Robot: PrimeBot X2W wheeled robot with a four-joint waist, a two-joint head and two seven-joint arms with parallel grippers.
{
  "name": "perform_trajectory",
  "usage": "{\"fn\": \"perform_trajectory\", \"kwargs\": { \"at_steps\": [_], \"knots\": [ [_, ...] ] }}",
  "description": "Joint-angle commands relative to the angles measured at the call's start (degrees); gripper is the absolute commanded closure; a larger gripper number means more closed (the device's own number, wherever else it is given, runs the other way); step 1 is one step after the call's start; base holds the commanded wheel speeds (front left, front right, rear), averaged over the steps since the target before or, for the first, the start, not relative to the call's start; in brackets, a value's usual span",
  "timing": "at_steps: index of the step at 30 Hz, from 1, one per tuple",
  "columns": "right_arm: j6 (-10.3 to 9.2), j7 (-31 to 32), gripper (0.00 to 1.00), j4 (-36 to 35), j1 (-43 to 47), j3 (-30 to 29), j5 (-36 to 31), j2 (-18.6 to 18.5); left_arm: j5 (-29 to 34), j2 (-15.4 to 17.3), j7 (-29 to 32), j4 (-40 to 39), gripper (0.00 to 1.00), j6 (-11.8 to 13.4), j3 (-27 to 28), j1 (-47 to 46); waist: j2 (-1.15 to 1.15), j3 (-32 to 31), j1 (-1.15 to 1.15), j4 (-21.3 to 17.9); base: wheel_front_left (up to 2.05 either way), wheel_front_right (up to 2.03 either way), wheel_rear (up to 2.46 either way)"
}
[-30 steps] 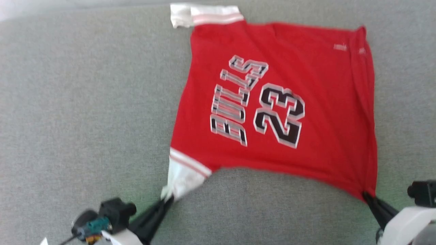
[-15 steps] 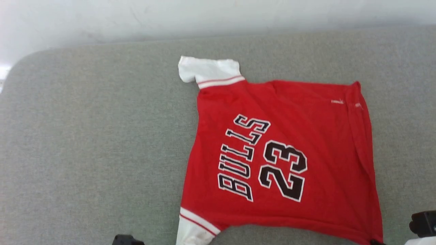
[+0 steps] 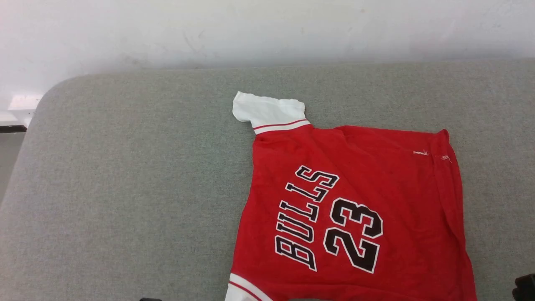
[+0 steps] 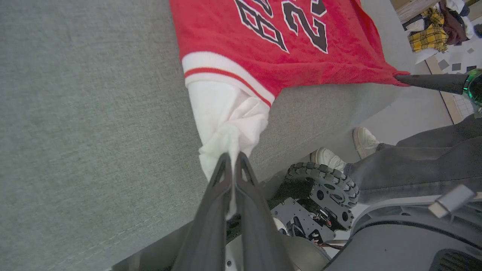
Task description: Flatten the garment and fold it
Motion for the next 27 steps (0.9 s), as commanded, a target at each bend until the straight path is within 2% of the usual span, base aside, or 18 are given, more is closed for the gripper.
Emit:
{"fn": "perform_trajectory", "kwargs": {
  "at_steps": [1,8,17,27],
  "knots": [
    [-0.04,-0.7,1.00,-0.6,-0.1,-0.3,-0.2,0.3,0.4,0.3,-0.5,-0.4,1.00,0.3,0.5,0.1,0.00,-0.1,0.00,0.3,0.00,0.00,0.00],
    [-0.04,-7.2,1.00,-1.6,-5.5,-0.4,-2.3,-1.0,4.7,0.8,-4.3,-0.7,1.00,-0.6,2.8,-4.3,0.00,0.9,0.00,0.3,0.00,0.00,0.00],
    [-0.04,-13.9,1.00,1.1,-14.8,2.3,-4.1,-3.4,11.0,-1.7,-7.6,3.7,1.00,-5.6,4.2,-16.7,0.00,4.9,0.00,-0.9,0.00,0.00,0.00],
    [-0.04,-18.8,1.00,7.1,-25.8,4.1,-6.1,-6.2,13.7,-4.7,-9.6,11.6,1.00,-10.2,4.6,-27.1,0.00,11.6,0.00,-2.3,0.00,0.00,0.00]
  ]
}}
